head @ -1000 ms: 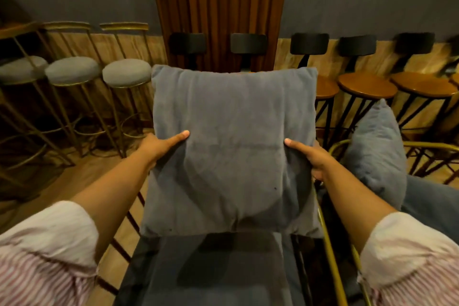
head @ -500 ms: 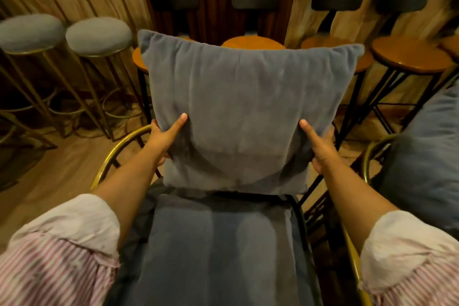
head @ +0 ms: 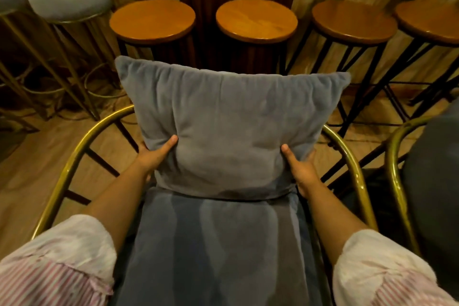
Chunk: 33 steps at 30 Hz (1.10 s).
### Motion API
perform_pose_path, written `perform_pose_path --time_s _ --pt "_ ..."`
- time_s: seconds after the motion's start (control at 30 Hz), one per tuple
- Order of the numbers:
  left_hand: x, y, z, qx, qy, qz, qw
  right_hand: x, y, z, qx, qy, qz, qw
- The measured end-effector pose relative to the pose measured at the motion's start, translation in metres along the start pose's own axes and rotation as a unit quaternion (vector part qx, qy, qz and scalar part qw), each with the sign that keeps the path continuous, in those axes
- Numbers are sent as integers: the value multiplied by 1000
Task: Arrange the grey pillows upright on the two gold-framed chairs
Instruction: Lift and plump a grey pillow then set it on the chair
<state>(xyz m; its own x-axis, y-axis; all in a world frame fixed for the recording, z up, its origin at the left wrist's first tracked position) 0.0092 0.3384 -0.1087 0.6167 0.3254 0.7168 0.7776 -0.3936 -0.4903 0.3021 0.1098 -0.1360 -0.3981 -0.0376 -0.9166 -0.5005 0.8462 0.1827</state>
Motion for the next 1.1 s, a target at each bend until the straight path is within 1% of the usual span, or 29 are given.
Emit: perform_pose_path --time_s 0.07,0.2,0.3,0.4,0.47,0.57,0.67,0.77,0.9,1.1 --pt "1 -1 -4 8 0 1 1000 2 -1 -2 7 2 -10 1000" --pt "9 -8 -34 13 27 8 1000 -13 -1 -26 -3 -16 -22 1000" --pt "18 -10 -77 -29 38 30 998 -27 -2 -61 -37 -25 -56 997" --pt "32 -8 -133 -79 88 105 987 -43 -8 -106 -30 -17 -104 994" --pt "40 -10 -181 -103 130 174 971 -58 -15 -144 -21 -28 -132 991" --pt "47 -14 -249 -141 193 252 938 -91 -26 -211 -21 -77 -180 980" --pt "59 -18 -316 -165 257 304 902 -125 -50 -276 -9 -128 -227 965" --pt "73 -16 -371 -173 313 318 878 -150 -81 -334 6 -174 -239 955" --pt "80 3 -437 -187 384 340 838 -162 -136 -393 30 -173 -263 949" --pt "63 70 -518 -259 411 339 806 -168 -232 -454 93 -169 -269 944"
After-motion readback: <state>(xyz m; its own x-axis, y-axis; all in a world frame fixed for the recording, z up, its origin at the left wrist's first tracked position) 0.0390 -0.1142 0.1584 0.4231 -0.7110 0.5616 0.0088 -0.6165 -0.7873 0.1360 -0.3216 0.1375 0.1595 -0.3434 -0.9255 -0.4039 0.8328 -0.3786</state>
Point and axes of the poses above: each hand's wrist, its own z-axis towards the middle knuckle, its own y-axis out of the palm, x = y × z, the point moved 6 cm from there along z, towards the middle knuckle, and after that the axes turned 15 degrees about z, right-handed, at the moved point
